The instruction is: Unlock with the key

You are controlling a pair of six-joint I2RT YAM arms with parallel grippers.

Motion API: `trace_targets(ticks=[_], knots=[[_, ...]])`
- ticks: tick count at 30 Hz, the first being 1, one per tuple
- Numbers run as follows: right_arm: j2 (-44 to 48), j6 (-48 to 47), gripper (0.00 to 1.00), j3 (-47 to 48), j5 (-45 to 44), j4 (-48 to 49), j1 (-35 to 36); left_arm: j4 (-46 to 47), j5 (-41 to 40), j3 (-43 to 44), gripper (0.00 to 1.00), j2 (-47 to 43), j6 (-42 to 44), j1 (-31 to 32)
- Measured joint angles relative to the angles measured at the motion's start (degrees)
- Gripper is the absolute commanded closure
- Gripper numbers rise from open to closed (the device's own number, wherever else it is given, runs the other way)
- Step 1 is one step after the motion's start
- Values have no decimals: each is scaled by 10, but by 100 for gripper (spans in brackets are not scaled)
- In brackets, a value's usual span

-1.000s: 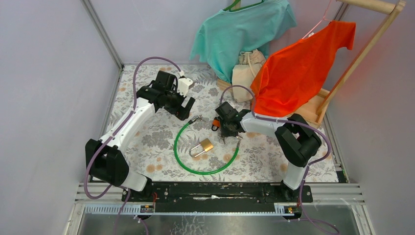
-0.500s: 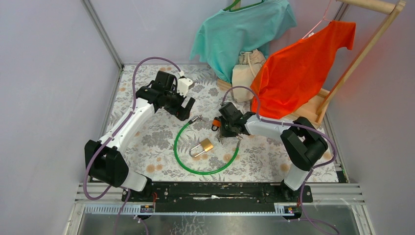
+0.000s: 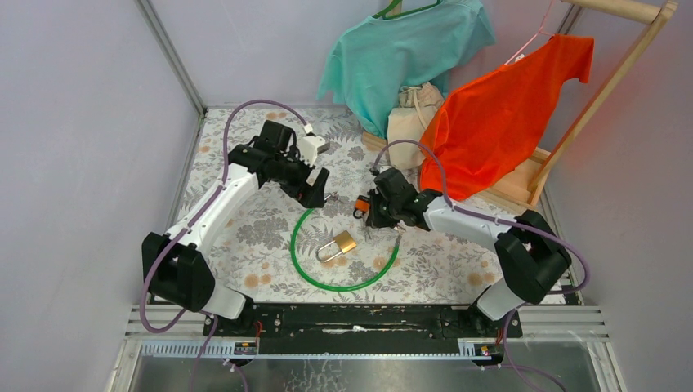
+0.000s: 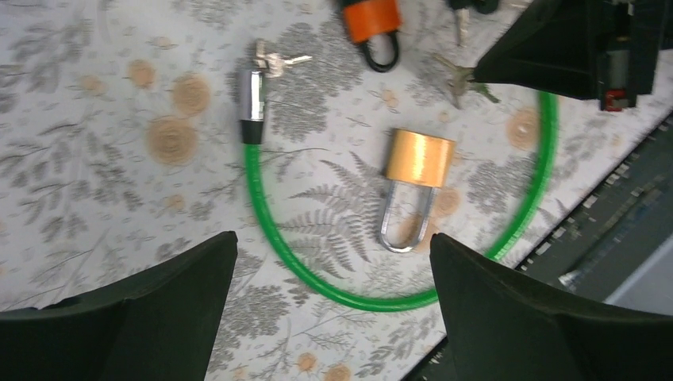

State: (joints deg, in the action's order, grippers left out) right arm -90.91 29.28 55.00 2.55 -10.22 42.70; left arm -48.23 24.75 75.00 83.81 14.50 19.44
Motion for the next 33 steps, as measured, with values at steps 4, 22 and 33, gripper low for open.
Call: trace_targets(ticks=[4, 22, 33], knots=[[40, -23, 100, -15, 46, 7, 0, -27, 77, -5, 6, 2, 12, 0], [162, -66, 100, 46, 314, 3, 2, -156, 396, -2, 25, -2, 101, 0], [120, -103, 100, 117, 377, -62, 31, -164, 435, 4, 37, -2, 103, 5]])
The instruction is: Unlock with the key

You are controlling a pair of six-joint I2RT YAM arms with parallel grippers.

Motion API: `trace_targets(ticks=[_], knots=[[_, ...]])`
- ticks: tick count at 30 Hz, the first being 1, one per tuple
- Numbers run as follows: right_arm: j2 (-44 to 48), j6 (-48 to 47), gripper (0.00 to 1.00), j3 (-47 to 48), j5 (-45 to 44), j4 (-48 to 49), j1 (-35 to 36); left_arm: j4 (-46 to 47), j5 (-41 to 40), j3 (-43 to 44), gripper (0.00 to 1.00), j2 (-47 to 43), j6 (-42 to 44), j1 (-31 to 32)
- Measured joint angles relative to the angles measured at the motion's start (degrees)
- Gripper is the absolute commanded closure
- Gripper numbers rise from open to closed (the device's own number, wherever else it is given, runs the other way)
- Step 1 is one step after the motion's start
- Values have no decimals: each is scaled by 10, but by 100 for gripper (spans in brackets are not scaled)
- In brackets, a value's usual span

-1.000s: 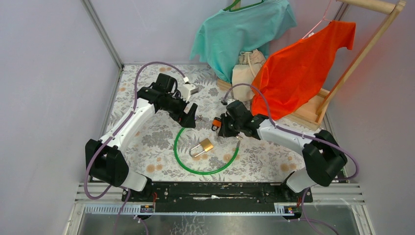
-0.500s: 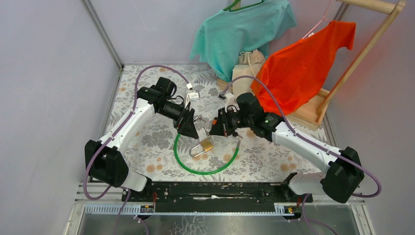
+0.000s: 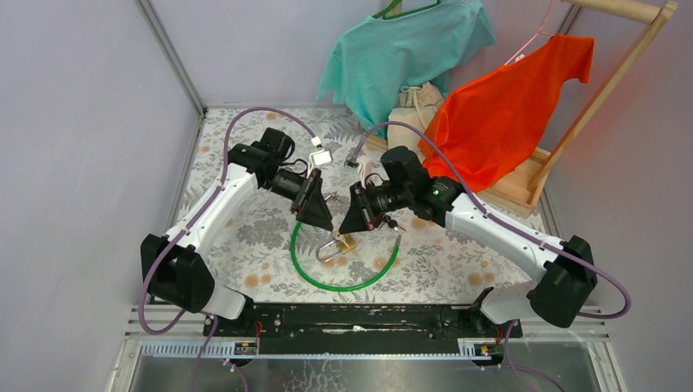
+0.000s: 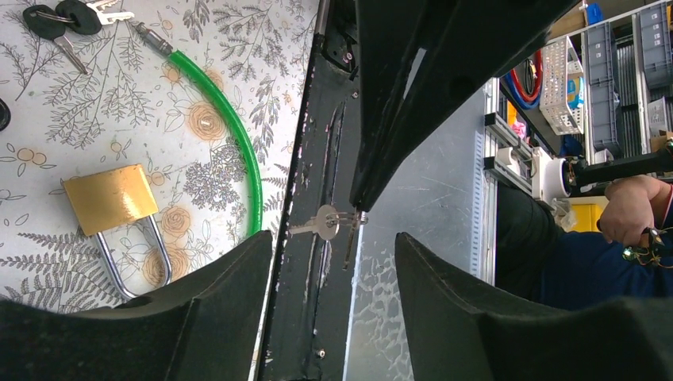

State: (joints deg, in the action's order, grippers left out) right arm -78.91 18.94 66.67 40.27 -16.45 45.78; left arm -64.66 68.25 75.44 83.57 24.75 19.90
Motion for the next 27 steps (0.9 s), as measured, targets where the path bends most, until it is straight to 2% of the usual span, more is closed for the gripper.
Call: trace_targets(ticks=[8, 27], knots=[[-6, -16, 100, 10, 13, -32, 4, -1, 0, 7, 49, -9, -2, 0], [-18, -18, 100, 39, 29, -51, 4, -1, -17, -6, 58, -42, 6, 11]])
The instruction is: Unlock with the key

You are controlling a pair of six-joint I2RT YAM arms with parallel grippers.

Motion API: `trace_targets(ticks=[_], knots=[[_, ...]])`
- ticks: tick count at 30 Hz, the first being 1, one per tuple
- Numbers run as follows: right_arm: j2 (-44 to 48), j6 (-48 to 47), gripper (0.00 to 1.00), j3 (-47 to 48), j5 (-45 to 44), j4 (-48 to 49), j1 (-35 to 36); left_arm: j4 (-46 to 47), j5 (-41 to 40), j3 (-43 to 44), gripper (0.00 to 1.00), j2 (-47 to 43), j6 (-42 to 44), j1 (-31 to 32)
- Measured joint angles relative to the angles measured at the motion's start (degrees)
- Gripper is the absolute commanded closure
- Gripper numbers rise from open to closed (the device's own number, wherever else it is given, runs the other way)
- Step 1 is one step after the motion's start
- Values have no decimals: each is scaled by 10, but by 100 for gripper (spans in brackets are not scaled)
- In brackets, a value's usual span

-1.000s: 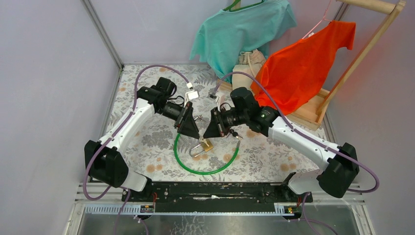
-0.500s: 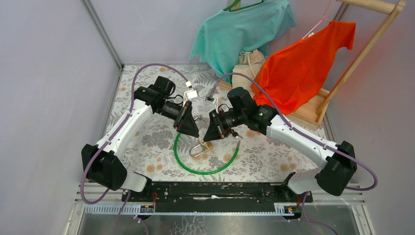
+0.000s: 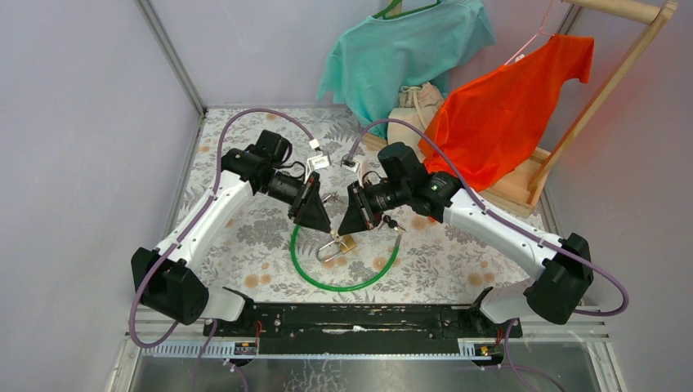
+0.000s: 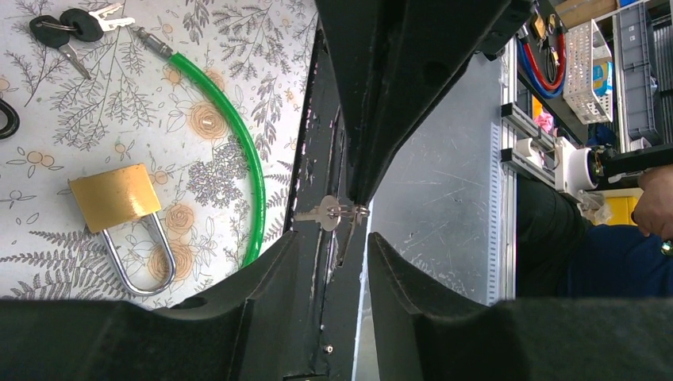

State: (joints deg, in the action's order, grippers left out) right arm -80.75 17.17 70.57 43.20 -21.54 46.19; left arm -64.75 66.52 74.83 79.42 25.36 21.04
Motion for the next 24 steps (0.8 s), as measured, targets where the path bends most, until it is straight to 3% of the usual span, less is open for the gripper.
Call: trace_targets(ticks=[7, 14, 15, 17, 20, 22, 24], knots=[[0, -5, 100, 6, 0, -5, 0, 0, -12, -2, 69, 0, 2, 2], [-2, -8, 100, 6, -4, -9, 0, 0, -15, -2, 100, 0, -3, 2], [-3, -9, 95, 6, -6, -10, 0, 0, -13, -2, 100, 0, -5, 2], [-4, -10, 69, 6, -8, -14, -1, 0, -13, -2, 100, 0, -11, 3], [-3, -7, 45, 6, -12, -9, -1, 7, -19, -2, 100, 0, -23, 4], [10, -4, 33, -8, -22, 16, 0, 18, -29, -2, 100, 0, -38, 3], [38, 2, 30, -39, -36, 50, -1, 33, -38, -2, 100, -2, -57, 3]])
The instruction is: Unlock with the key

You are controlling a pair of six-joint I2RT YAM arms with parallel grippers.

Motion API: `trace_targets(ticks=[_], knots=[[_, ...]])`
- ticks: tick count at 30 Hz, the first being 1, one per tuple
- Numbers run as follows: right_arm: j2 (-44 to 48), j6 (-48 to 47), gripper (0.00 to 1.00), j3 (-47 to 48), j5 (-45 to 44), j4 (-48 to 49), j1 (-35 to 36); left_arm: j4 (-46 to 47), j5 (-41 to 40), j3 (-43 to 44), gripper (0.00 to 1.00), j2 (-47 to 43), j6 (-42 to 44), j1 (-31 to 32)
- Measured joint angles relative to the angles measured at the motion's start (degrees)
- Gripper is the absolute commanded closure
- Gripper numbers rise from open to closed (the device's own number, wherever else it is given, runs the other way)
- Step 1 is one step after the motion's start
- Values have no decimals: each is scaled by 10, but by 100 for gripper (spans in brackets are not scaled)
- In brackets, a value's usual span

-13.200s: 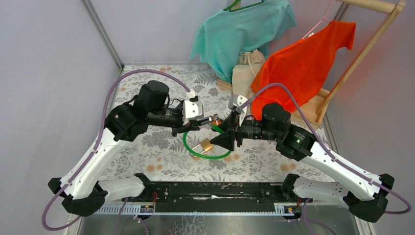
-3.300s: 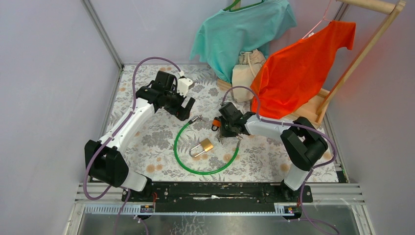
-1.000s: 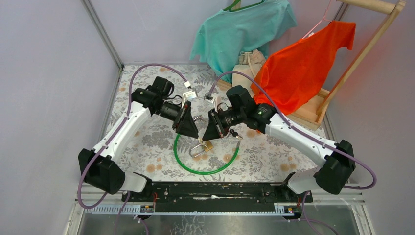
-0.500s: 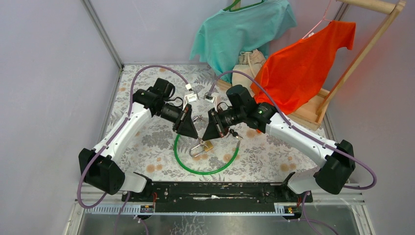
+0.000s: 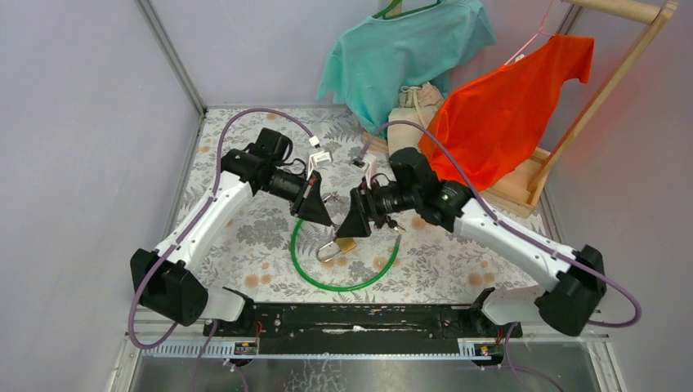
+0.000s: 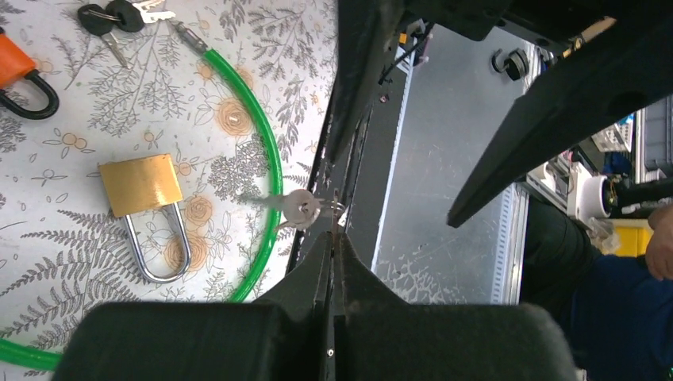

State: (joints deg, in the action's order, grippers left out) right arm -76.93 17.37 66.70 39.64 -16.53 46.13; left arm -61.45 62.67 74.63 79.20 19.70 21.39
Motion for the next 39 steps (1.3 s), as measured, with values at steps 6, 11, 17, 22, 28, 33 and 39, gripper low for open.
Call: trace_targets(ticks=[6, 11, 17, 22, 28, 33, 39], knots=[[94, 26, 32, -92, -39, 137, 0, 52, -20, 0, 100, -25, -79, 0], [148, 67, 34, -189, -52, 299, 0, 93, -19, 0, 100, -55, -138, 0], [156, 102, 37, -241, -61, 404, 0, 107, 16, 0, 100, -75, -158, 0], [156, 127, 49, -242, -57, 464, 0, 118, 52, 0, 100, -92, -160, 0], [154, 151, 53, -252, -44, 519, 0, 149, 70, 0, 100, -113, -169, 0], [148, 162, 54, -256, -35, 533, 0, 166, 70, 0, 100, -116, -184, 0], [144, 169, 89, -256, -25, 547, 0, 186, 69, 0, 100, -116, -206, 0]])
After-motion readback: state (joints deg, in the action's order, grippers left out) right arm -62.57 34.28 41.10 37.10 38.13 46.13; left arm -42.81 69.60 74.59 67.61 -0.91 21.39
